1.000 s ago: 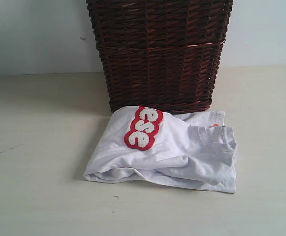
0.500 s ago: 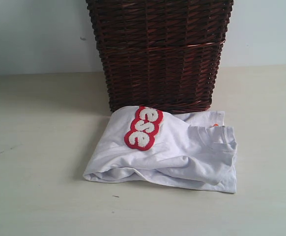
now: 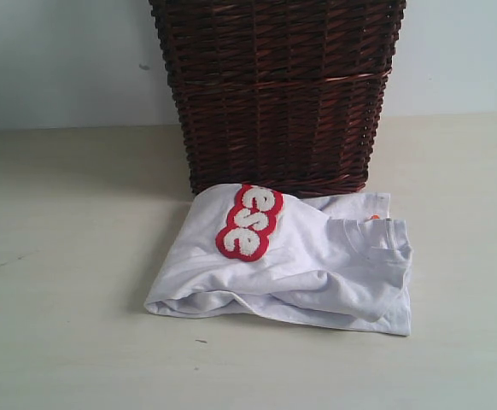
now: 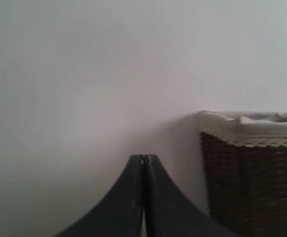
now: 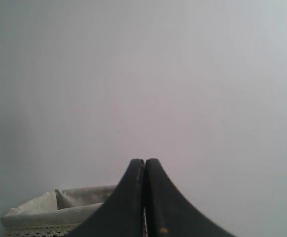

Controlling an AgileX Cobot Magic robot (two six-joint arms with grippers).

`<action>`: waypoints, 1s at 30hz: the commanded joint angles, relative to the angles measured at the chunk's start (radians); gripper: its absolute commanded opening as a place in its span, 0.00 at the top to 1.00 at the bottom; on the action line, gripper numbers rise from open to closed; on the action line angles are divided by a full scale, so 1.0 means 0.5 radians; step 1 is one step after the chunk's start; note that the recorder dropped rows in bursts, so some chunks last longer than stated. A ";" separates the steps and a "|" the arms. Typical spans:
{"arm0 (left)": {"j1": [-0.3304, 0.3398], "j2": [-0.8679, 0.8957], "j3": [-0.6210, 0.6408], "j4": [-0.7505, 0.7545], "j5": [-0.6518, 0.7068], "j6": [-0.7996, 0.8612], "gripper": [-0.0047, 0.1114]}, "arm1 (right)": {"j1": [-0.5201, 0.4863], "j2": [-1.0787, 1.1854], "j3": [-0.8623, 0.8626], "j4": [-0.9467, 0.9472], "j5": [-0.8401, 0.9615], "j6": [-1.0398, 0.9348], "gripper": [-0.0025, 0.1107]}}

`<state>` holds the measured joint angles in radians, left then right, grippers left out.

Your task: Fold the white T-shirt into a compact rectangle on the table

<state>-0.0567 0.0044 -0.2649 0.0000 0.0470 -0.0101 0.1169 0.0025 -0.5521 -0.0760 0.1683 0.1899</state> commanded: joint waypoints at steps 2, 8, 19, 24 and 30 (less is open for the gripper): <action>0.235 -0.009 0.191 0.000 -0.052 -0.055 0.96 | -0.013 -0.005 -0.005 -0.003 0.001 -0.006 0.98; 0.238 -0.009 0.443 0.000 -0.052 -0.055 0.96 | -0.013 -0.005 -0.005 -0.003 0.001 -0.006 0.98; 0.238 -0.009 0.530 -0.012 0.353 -0.026 0.96 | -0.013 -0.005 -0.005 -0.003 0.001 -0.006 0.98; 0.238 -0.009 0.530 -0.012 0.500 0.020 0.96 | -0.013 -0.005 -0.005 -0.003 0.001 -0.006 0.98; 0.238 -0.009 0.530 -0.020 0.587 0.020 0.96 | -0.013 -0.005 -0.005 -0.003 0.001 -0.006 0.98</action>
